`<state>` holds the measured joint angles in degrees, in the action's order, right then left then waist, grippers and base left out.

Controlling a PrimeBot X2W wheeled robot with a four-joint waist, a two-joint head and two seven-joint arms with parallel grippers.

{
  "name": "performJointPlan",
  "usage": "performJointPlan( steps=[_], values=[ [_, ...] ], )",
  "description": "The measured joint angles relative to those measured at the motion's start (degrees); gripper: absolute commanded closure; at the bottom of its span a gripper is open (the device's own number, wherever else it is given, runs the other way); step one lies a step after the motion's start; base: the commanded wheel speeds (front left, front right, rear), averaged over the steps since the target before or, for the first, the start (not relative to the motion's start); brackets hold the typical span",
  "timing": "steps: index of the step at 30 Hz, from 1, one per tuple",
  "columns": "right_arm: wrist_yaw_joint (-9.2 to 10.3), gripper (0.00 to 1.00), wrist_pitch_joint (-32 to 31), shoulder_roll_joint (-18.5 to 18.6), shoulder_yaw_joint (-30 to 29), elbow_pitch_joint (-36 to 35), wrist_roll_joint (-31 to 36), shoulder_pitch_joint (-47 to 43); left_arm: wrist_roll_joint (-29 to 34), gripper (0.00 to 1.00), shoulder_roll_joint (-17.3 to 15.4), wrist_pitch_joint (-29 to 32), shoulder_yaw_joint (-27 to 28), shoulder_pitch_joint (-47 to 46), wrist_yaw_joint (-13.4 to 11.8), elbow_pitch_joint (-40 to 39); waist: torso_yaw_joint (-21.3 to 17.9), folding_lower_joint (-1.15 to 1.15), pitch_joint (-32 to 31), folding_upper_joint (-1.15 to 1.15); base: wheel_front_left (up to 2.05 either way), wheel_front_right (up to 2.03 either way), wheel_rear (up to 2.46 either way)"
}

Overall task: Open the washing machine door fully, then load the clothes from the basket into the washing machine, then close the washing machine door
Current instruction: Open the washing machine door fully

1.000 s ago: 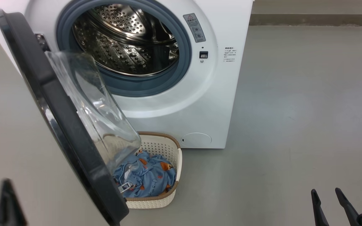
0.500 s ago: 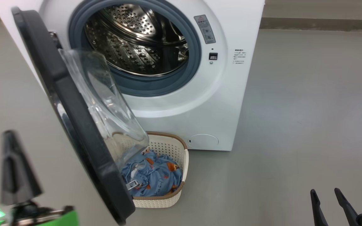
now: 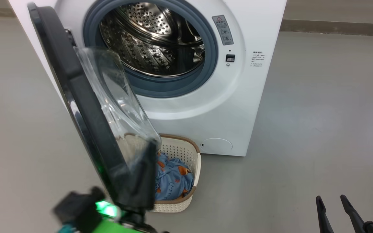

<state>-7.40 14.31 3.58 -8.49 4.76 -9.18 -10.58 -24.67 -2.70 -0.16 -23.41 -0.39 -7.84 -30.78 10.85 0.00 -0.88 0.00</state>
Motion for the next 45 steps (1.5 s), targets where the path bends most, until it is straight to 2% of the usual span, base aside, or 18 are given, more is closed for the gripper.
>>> performJointPlan(
  steps=[4, 10, 18, 32, 45],
  values=[
    [0.0, 0.0, 0.0, -0.09, 0.21, 0.0, 0.0, 0.01, -3.35, 1.0, -0.12, 2.38, -3.6, 0.03, -0.88, 7.21, -0.14, 0.0, 0.47, 0.0, 0.0, 0.0, 0.0],
    [0.0, 0.0, 0.0, -0.22, 0.19, 0.0, 0.0, 0.01, -5.35, 1.0, -0.14, 1.68, -3.79, 0.21, -3.1, 14.93, -0.6, 0.0, 1.01, 0.0, 0.0, 0.0, 0.0],
    [0.0, 0.0, 0.0, -0.16, 0.05, -0.02, 0.0, 0.01, -5.48, 1.0, -0.13, -0.44, -3.6, 1.57, -6.13, 21.28, -0.66, 0.0, 1.67, 0.0, 0.0, 0.0, 0.0],
    [0.0, 0.0, 0.0, 0.29, 0.2, -0.03, 0.0, 0.01, -5.52, 1.0, 0.02, -6.99, -2.83, 1.43, -9.29, 26.89, 1.42, 0.0, 2.59, 0.0, 0.0, 0.0, 0.0],
    [0.0, 0.0, 0.0, 0.33, 0.37, -0.03, 0.0, 0.05, -5.5, 1.0, 0.32, -8.51, -2.22, 0.78, -11.05, 27.8, 5.92, 0.0, 3.94, 0.0, 0.0, 0.0, 0.0]
  ],
)
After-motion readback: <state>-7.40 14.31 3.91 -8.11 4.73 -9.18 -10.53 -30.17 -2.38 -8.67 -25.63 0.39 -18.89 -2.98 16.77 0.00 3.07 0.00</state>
